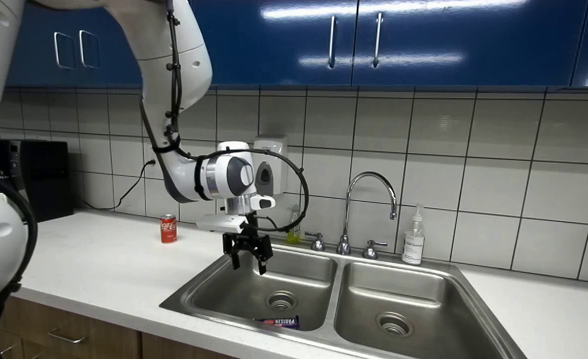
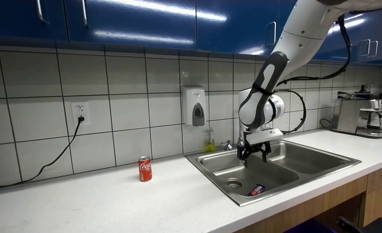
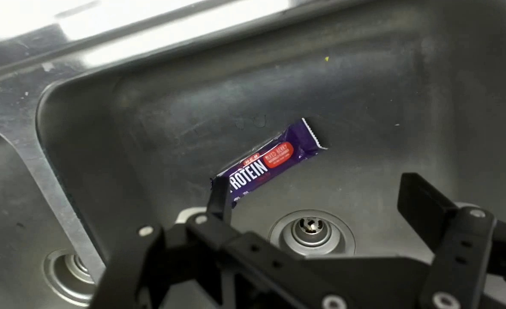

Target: Remove the candy bar from the sink

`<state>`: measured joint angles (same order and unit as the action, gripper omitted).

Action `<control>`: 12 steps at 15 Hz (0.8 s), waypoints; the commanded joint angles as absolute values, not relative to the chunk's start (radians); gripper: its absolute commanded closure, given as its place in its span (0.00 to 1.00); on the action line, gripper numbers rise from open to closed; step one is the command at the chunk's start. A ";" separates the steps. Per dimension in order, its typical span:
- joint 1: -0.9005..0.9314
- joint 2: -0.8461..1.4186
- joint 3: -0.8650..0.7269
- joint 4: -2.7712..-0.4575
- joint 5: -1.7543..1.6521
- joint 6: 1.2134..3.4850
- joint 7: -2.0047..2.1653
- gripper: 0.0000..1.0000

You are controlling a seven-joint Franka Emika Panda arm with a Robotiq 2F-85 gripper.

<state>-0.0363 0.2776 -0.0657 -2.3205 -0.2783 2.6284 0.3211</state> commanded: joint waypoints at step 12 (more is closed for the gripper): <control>-0.014 0.630 -0.143 -2.045 -0.150 2.668 0.273 0.00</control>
